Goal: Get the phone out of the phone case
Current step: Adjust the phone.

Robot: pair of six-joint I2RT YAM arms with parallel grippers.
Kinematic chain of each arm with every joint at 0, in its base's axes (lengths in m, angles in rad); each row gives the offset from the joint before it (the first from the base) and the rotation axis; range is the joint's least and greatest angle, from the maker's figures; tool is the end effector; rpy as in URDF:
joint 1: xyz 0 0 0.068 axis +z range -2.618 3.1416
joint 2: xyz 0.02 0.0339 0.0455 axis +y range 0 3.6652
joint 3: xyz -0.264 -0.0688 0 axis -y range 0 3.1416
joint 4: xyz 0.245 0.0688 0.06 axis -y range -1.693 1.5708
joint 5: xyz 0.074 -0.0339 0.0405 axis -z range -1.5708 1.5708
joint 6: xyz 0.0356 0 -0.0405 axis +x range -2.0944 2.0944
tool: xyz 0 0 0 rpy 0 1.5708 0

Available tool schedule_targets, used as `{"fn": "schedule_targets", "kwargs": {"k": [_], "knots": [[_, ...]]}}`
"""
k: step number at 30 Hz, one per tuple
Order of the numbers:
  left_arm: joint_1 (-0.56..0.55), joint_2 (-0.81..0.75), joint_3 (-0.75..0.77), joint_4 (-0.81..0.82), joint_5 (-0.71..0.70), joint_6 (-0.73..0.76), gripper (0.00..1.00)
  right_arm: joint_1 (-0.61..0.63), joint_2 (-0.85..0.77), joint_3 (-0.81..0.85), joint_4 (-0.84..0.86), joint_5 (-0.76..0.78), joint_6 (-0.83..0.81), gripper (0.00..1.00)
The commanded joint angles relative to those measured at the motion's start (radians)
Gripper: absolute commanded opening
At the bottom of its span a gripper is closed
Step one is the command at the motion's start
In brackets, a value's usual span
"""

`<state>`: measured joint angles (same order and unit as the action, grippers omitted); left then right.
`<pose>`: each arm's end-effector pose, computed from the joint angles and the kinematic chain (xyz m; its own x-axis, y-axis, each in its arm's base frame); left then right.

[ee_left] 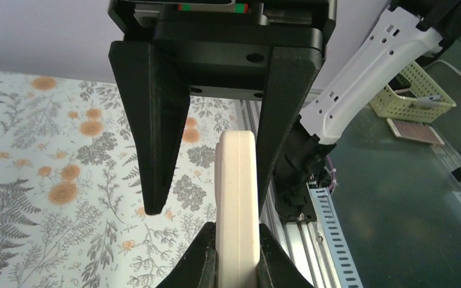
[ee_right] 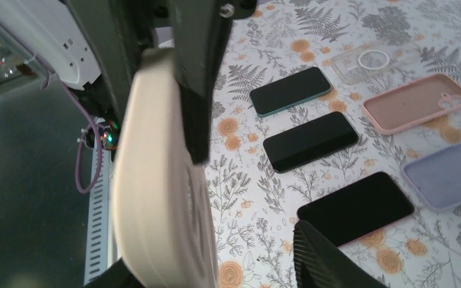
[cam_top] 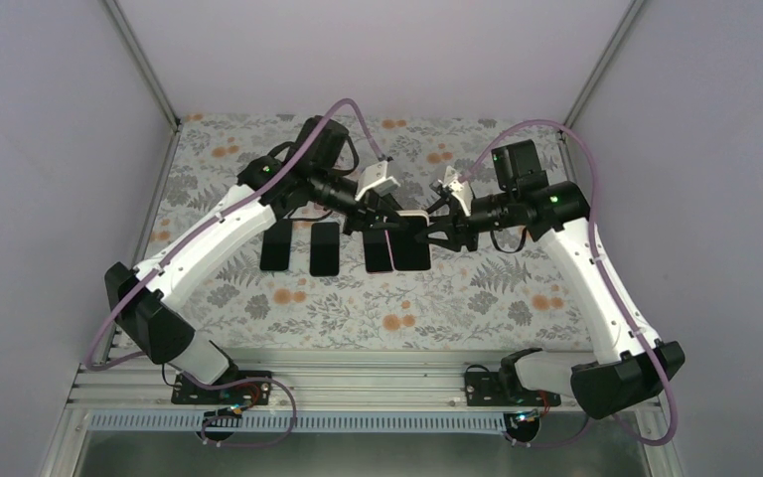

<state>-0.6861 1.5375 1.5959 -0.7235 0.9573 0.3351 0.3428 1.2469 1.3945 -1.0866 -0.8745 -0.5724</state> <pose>0.2343 -0.2295 0.3932 -0.1673 0.3817 -0.9090 0.9716 -0.0928 -0.2178 0.2043 0.1019 0.3810 -0.2909 -0.4727 -0.8318 -0.9516 0.2328 0.2005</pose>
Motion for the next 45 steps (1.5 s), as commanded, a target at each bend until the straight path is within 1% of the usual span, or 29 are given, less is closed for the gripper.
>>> {"fn": "schedule_targets", "kwargs": {"k": [1,5,6,8,10,12,13,15,16,20,22,26,27,30,33,35,38,40,42,45], "knots": [[-0.028,0.031,0.081,-0.053,0.002,0.087,0.03,0.030,0.003,0.004,-0.019,-0.040,-0.002,0.42],[-0.030,0.079,0.136,-0.101,0.002,0.091,0.02,0.053,-0.005,-0.015,-0.009,-0.018,0.000,0.31],[-0.030,0.083,0.143,-0.104,0.005,0.093,0.02,0.059,-0.006,-0.018,-0.008,-0.011,-0.003,0.30],[-0.032,0.089,0.153,-0.102,0.008,0.095,0.02,0.071,-0.006,-0.022,-0.014,0.003,-0.013,0.24],[-0.032,0.104,0.177,-0.117,0.005,0.103,0.02,0.083,-0.006,-0.031,-0.014,0.025,-0.017,0.16],[-0.032,0.128,0.216,-0.158,-0.001,0.126,0.03,0.100,-0.006,-0.040,-0.007,0.057,-0.016,0.05],[-0.032,0.137,0.234,-0.177,-0.006,0.134,0.02,0.105,-0.007,-0.043,-0.005,0.071,-0.016,0.04],[-0.031,0.148,0.254,-0.192,-0.019,0.139,0.03,0.111,-0.009,-0.045,0.002,0.081,-0.013,0.04],[-0.031,0.145,0.252,-0.185,-0.028,0.133,0.05,0.111,-0.013,-0.043,0.008,0.078,-0.009,0.04],[-0.026,0.109,0.219,-0.122,-0.056,0.095,0.27,0.109,-0.027,-0.018,0.052,0.065,0.033,0.04],[-0.018,0.101,0.222,-0.119,-0.061,0.095,0.39,0.100,-0.029,-0.002,0.076,0.059,0.050,0.04],[0.041,0.100,0.271,-0.128,-0.030,0.080,0.58,0.054,-0.027,0.034,0.135,0.011,0.085,0.04],[0.059,0.097,0.277,-0.122,-0.013,0.070,0.60,0.039,-0.024,0.043,0.144,-0.014,0.091,0.04],[0.106,0.073,0.263,-0.077,0.029,0.038,0.63,-0.002,-0.018,0.068,0.165,-0.097,0.114,0.04],[0.124,0.031,0.206,-0.008,0.042,0.015,0.65,-0.051,-0.015,0.087,0.197,-0.189,0.158,0.04],[0.126,-0.002,0.157,0.040,0.060,-0.005,0.66,-0.100,-0.018,0.089,0.227,-0.277,0.201,0.04],[0.126,-0.045,0.072,0.113,0.087,-0.049,0.67,-0.180,-0.015,0.085,0.278,-0.466,0.273,0.04],[0.126,-0.070,0.034,0.142,0.103,-0.068,0.67,-0.230,-0.008,0.087,0.313,-0.552,0.324,0.04],[0.125,-0.081,0.006,0.164,0.119,-0.084,0.67,-0.265,-0.006,0.086,0.376,-0.604,0.393,0.04],[0.119,-0.087,-0.038,0.203,0.127,-0.126,0.66,-0.271,-0.019,0.072,0.496,-0.637,0.536,0.04]]}}
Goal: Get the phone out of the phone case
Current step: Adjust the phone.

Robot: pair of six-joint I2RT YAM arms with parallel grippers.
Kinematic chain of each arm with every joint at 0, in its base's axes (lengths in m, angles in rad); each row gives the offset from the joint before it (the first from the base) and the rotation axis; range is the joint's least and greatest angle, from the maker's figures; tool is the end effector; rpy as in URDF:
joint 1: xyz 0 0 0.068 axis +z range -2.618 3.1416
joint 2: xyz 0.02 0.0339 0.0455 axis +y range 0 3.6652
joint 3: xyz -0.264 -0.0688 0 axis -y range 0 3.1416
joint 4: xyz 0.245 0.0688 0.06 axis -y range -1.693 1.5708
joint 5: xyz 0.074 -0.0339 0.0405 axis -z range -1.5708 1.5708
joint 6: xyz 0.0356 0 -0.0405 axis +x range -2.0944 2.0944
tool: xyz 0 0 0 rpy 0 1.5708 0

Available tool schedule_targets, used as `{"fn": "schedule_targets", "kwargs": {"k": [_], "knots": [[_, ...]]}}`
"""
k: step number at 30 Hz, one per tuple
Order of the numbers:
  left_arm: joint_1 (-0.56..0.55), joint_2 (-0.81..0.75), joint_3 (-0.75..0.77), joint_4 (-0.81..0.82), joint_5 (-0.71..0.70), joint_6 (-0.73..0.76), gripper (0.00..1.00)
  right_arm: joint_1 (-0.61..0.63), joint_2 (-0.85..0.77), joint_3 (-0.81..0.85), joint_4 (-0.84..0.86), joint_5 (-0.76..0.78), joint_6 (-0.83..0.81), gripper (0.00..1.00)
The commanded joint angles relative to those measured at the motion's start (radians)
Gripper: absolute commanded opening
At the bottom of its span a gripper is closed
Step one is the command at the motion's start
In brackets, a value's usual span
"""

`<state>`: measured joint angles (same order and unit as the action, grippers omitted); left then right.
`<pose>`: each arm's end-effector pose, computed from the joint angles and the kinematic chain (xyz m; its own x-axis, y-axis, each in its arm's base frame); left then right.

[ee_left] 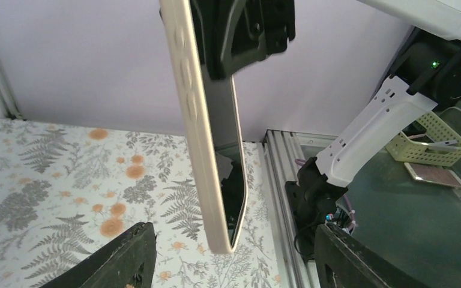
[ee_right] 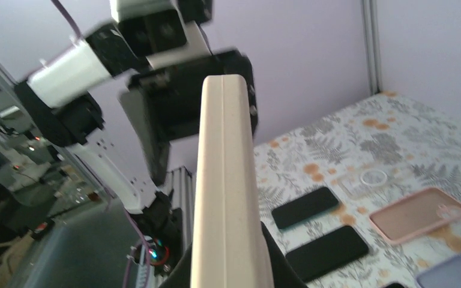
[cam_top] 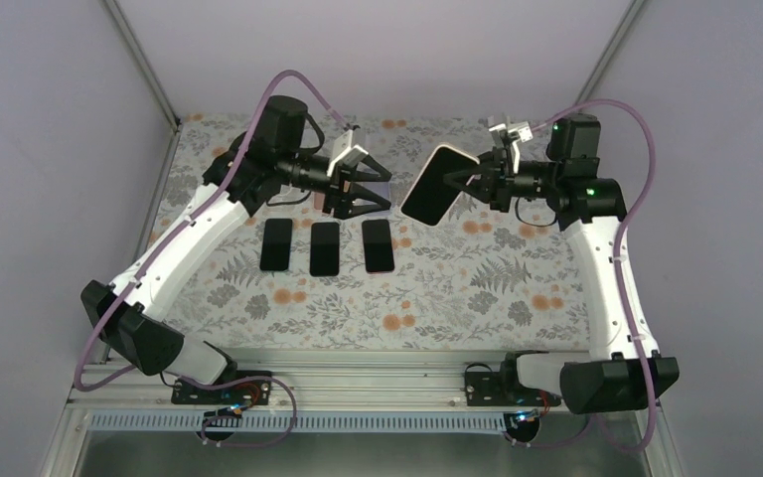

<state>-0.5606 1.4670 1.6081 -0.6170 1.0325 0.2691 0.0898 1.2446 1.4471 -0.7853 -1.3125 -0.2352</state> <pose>0.2453 -0.1901 0.4277 -0.1297 0.2424 -0.9615 0.9890 -0.0374 -0.1429 0.2287 0.0551 0.4259 -0.3404 -0.0904 -0.9359 -0.9319 0.1655 0.3229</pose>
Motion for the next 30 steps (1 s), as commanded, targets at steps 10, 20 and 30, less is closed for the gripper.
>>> {"fn": "schedule_targets", "kwargs": {"k": [10,20,30], "knots": [[-0.050,-0.013,-0.097,0.152,0.070,-0.103,0.47,-0.029,-0.110,-0.126,0.444,-0.221,0.414,0.04],[-0.051,-0.002,-0.110,0.152,0.051,-0.101,0.35,-0.032,-0.116,-0.134,0.452,-0.217,0.416,0.04],[-0.074,0.000,-0.123,0.160,0.053,-0.100,0.38,-0.038,-0.113,-0.137,0.442,-0.153,0.411,0.04]]}}
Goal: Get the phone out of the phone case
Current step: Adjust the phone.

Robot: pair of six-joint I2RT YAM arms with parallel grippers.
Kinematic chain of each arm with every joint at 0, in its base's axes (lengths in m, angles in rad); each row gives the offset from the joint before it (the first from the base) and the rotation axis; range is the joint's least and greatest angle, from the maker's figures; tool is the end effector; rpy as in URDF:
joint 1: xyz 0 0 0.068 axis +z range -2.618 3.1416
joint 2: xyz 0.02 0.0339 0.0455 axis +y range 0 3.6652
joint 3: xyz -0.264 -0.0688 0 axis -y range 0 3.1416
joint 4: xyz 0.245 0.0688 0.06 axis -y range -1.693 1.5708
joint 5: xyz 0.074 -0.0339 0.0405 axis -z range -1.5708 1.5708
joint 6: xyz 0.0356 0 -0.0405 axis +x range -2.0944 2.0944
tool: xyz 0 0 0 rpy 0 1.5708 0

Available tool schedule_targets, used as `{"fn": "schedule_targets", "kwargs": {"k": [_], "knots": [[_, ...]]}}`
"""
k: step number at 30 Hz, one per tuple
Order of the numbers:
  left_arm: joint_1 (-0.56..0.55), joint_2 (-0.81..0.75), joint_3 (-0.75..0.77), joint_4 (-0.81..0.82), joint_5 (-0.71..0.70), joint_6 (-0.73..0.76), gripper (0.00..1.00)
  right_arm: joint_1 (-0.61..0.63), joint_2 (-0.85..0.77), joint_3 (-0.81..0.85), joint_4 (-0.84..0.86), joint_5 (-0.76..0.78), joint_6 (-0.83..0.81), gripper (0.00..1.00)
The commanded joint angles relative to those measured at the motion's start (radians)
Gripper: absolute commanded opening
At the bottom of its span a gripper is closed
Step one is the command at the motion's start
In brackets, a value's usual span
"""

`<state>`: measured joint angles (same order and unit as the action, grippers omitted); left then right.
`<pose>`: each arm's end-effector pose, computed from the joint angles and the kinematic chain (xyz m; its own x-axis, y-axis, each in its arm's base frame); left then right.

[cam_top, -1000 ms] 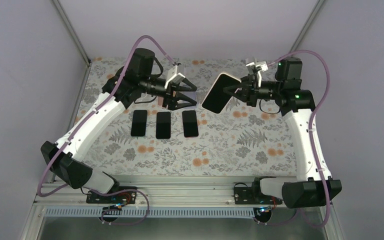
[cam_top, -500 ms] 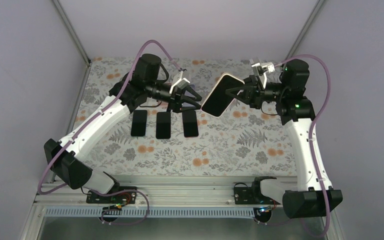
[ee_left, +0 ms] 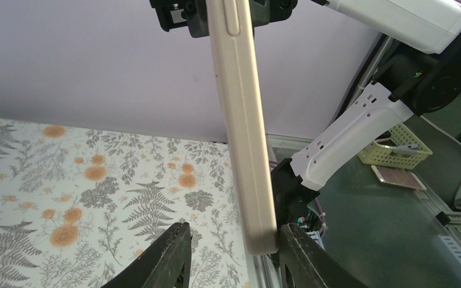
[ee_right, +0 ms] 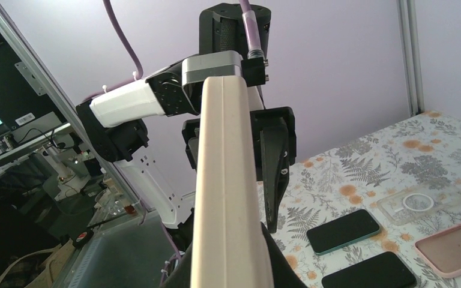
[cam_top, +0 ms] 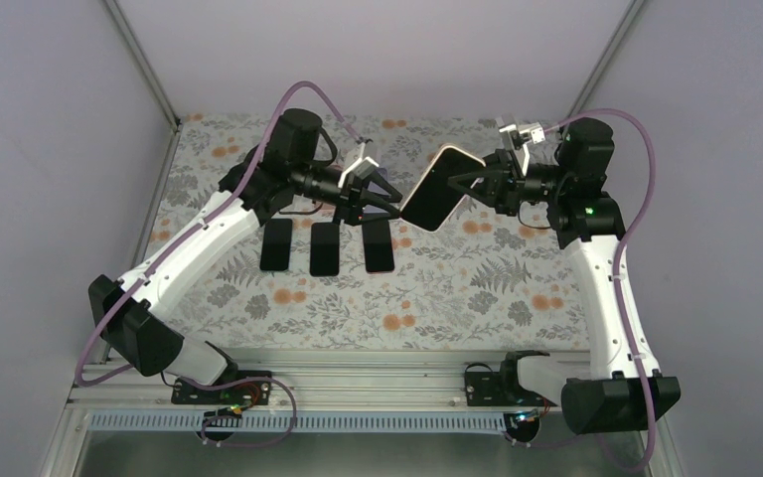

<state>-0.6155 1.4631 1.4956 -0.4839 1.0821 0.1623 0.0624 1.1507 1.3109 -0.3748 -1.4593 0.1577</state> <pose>0.2400 -0.2082 0.4043 -0.2029 0.2364 -0.9502 0.9652 -0.1151 -0.2347 0.2182 0.0491 0.4363 -0.3632 -0.0052 -0.9317 -0.9306 0.0520 0.3625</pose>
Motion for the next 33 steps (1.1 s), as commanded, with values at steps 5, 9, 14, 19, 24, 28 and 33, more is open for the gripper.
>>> {"fn": "schedule_targets", "kwargs": {"k": [5,9,14,19,24,28,33], "knots": [[-0.021,0.012,-0.002,0.022,0.003,0.008,0.37,-0.011,-0.021,-0.001,0.030,-0.004,0.015,0.04],[-0.020,0.016,0.005,0.021,-0.006,0.003,0.33,-0.011,-0.026,-0.003,0.026,-0.006,0.010,0.04],[0.012,0.013,0.003,0.028,0.013,-0.012,0.31,-0.012,-0.028,-0.004,0.024,-0.031,0.010,0.04],[0.031,0.007,-0.023,0.049,0.026,-0.027,0.31,-0.012,-0.033,-0.008,0.024,-0.042,0.010,0.04],[0.031,0.015,-0.028,0.067,0.017,-0.048,0.31,-0.012,-0.032,-0.009,0.024,-0.042,0.011,0.04],[0.030,0.011,-0.025,0.066,0.104,-0.032,0.36,-0.012,-0.029,-0.007,0.022,-0.018,0.009,0.04],[0.024,-0.005,-0.035,0.079,0.171,-0.043,0.41,-0.013,-0.024,-0.003,0.010,0.018,0.001,0.04]]}}
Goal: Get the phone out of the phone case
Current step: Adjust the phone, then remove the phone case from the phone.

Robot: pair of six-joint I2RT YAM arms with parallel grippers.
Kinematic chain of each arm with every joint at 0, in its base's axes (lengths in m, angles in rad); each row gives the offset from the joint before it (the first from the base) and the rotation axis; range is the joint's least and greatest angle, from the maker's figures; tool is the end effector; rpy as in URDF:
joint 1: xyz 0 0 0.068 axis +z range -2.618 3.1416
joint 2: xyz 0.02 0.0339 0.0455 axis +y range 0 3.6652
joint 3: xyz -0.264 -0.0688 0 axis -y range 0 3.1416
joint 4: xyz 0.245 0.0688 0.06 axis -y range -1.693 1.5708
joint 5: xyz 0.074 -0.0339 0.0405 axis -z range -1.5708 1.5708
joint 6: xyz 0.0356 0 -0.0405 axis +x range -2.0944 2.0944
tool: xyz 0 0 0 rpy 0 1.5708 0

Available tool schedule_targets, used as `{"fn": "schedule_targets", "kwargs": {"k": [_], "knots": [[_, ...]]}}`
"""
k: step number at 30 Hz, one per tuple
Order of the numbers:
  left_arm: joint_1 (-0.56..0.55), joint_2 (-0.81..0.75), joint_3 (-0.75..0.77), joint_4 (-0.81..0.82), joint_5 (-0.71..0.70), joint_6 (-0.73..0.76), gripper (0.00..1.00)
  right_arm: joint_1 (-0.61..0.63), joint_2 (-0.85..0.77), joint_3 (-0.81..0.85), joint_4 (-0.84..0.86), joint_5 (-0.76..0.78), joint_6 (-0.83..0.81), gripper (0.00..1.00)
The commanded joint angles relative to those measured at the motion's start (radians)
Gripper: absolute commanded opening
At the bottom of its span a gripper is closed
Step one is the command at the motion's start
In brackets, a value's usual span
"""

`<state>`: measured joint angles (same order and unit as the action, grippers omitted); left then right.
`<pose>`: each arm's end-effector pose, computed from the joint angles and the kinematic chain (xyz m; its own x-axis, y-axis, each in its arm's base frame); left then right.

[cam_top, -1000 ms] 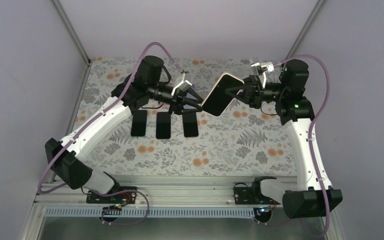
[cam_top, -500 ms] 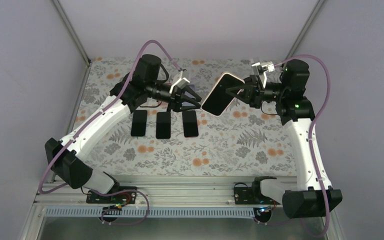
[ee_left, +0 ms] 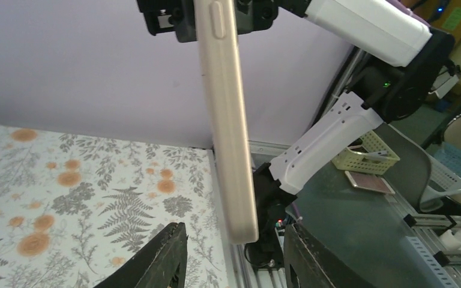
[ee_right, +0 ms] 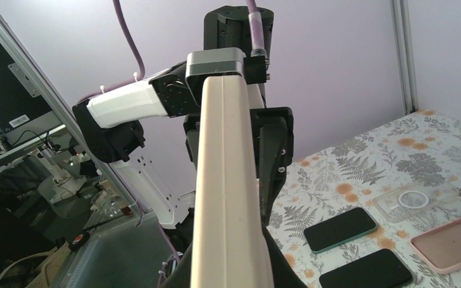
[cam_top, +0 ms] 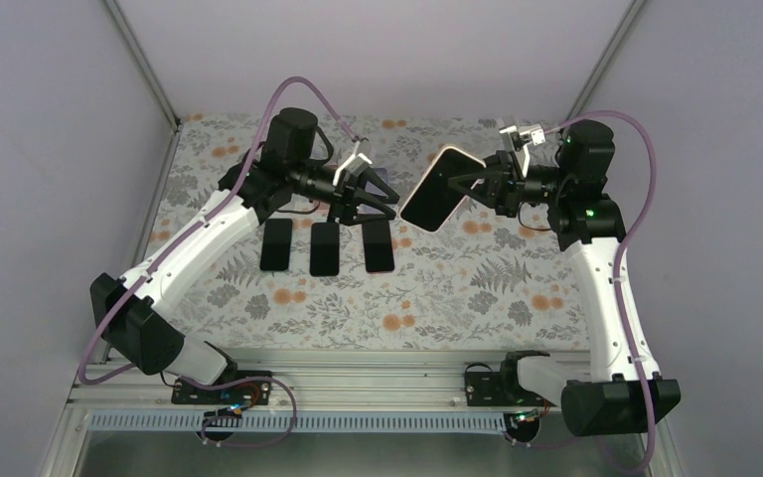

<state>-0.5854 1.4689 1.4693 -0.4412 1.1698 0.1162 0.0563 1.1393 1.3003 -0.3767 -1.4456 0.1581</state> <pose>0.2466 -0.2028 0.3987 -0.2478 0.2185 -0.9439 0.9448 -0.1612 -0.2853 0.2161 0.0476 0.4350 -0.3645 -0.0009 -0.9312 -0.9289 0.0712 0.3635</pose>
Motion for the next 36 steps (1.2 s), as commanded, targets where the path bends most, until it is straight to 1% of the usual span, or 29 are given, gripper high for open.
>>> {"fn": "schedule_targets", "kwargs": {"k": [1,6,9,14,19,26,36], "knots": [[-0.009,-0.013,-0.010,0.035,0.070,0.004,0.41,-0.007,-0.014,0.006,0.013,0.006,-0.001,0.04],[-0.028,-0.005,-0.008,0.021,-0.013,0.009,0.39,-0.007,-0.013,0.008,0.011,0.004,0.000,0.04],[-0.028,0.007,0.003,0.024,-0.044,-0.004,0.34,-0.007,-0.015,0.007,0.009,0.005,-0.001,0.04],[-0.027,0.011,0.004,0.025,-0.048,-0.004,0.27,-0.006,-0.015,0.005,0.008,-0.003,-0.003,0.04],[-0.016,0.007,-0.006,0.028,-0.071,-0.003,0.19,-0.006,-0.017,0.001,0.004,-0.049,-0.010,0.04],[-0.016,0.020,-0.006,0.034,-0.172,-0.017,0.11,-0.007,-0.026,-0.011,0.012,-0.127,-0.002,0.04],[-0.016,0.038,-0.009,0.037,-0.238,-0.024,0.08,-0.006,-0.026,-0.006,0.015,-0.176,0.004,0.04]]}}
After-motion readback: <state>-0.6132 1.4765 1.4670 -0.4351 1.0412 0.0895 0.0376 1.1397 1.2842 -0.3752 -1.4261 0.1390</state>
